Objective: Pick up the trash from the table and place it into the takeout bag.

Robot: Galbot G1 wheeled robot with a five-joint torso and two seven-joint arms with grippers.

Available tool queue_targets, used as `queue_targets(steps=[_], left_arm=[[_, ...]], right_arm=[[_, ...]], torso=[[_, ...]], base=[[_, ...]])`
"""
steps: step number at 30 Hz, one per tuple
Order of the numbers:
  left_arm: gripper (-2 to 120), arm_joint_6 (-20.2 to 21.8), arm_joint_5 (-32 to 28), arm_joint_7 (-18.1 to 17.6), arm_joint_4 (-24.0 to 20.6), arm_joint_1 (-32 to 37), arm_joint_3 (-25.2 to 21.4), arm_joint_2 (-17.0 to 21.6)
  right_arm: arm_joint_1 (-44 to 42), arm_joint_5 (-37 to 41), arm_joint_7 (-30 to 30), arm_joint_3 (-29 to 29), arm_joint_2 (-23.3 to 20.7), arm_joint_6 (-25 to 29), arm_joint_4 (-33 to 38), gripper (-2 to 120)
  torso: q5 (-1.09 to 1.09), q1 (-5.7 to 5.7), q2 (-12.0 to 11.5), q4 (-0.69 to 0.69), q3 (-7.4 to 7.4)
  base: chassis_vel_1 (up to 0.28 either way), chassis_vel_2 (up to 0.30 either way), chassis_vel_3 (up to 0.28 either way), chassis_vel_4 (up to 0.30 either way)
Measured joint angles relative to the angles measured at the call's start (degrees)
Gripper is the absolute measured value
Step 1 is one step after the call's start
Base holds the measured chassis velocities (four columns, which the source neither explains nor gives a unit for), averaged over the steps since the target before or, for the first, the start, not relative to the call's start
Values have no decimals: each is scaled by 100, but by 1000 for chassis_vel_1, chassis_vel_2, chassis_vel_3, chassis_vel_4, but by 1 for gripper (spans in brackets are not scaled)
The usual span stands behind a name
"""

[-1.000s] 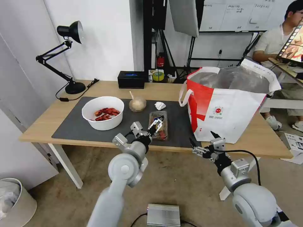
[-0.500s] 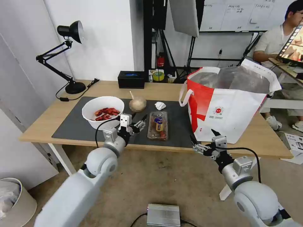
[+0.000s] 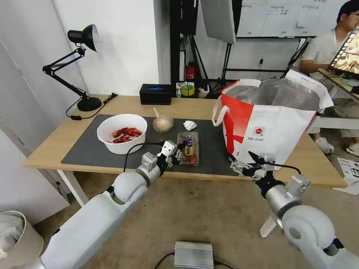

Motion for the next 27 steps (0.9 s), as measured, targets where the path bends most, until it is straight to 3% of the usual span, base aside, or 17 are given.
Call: queue_targets(steps=[6, 27], left_arm=[[0, -17, 135, 44, 114, -123, 156, -17], [0, 11, 570, 226, 221, -191, 364, 152]], right_arm=[[53, 297, 2, -25, 26, -15, -3, 100], [635, 2416, 402, -246, 162, -27, -195, 100]], torso=[[0, 0, 0, 0, 0], [0, 0, 0, 0, 0]], base=[[0, 0, 0, 0], [0, 0, 0, 0]])
